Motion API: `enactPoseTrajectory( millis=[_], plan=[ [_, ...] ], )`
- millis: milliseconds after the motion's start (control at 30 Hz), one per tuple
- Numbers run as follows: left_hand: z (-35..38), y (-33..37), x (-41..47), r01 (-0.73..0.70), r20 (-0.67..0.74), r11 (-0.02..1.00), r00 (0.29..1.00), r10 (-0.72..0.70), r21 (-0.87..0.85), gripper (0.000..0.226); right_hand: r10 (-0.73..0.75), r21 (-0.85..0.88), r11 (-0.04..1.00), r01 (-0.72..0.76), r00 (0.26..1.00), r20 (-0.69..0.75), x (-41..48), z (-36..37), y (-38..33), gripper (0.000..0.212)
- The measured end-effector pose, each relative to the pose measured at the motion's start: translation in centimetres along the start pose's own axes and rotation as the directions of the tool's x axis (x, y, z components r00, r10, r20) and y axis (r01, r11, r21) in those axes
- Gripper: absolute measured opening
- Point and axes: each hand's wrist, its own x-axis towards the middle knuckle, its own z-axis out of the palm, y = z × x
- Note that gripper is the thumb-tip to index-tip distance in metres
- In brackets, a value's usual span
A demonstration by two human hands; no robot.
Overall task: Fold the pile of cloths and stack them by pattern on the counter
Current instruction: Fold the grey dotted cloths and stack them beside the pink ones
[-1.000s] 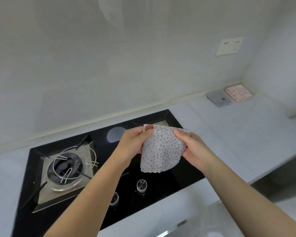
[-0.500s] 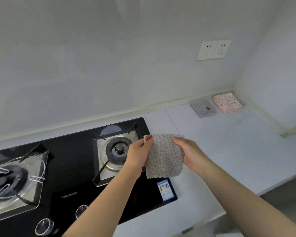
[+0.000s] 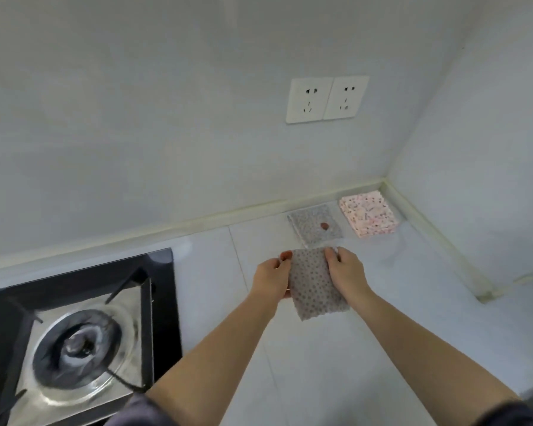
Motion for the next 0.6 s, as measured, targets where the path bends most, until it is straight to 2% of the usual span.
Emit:
enactPoseTrajectory(
  millis=[133, 300, 433, 600],
  plan=[
    [5.1, 1.1, 7.5, 0.043, -0.090, 0.999, 0.995, -0.042, 0.003, 0.024, -0.082, -0.095, 0.992, 0.083, 0.996, 0.018, 9.2, -1.5, 1.9, 0.028],
    [7.6, 2.1, 16.0, 0.000, -0.230, 0.996, 0.973, 0.021, 0.095, 0.035, -0.143, -0.209, 0.967, 0.146, 0.989, 0.026, 17.6, -0.8, 2.7, 0.029],
    [8.2, 2.9, 20.2, 0.017, -0.310, 0.975, 0.949, 0.054, 0.221, 0.034, -0.211, -0.288, 0.933, 0.216, 0.976, 0.050, 21.6, 0.6, 3.5, 0.030],
    [8.7, 3.8, 22.5, 0.049, -0.352, 0.895, 0.928, 0.124, 0.444, 0.043, -0.285, -0.369, 0.886, 0.280, 0.958, 0.045, 24.5, 2.3, 4.2, 0.036]
  ],
)
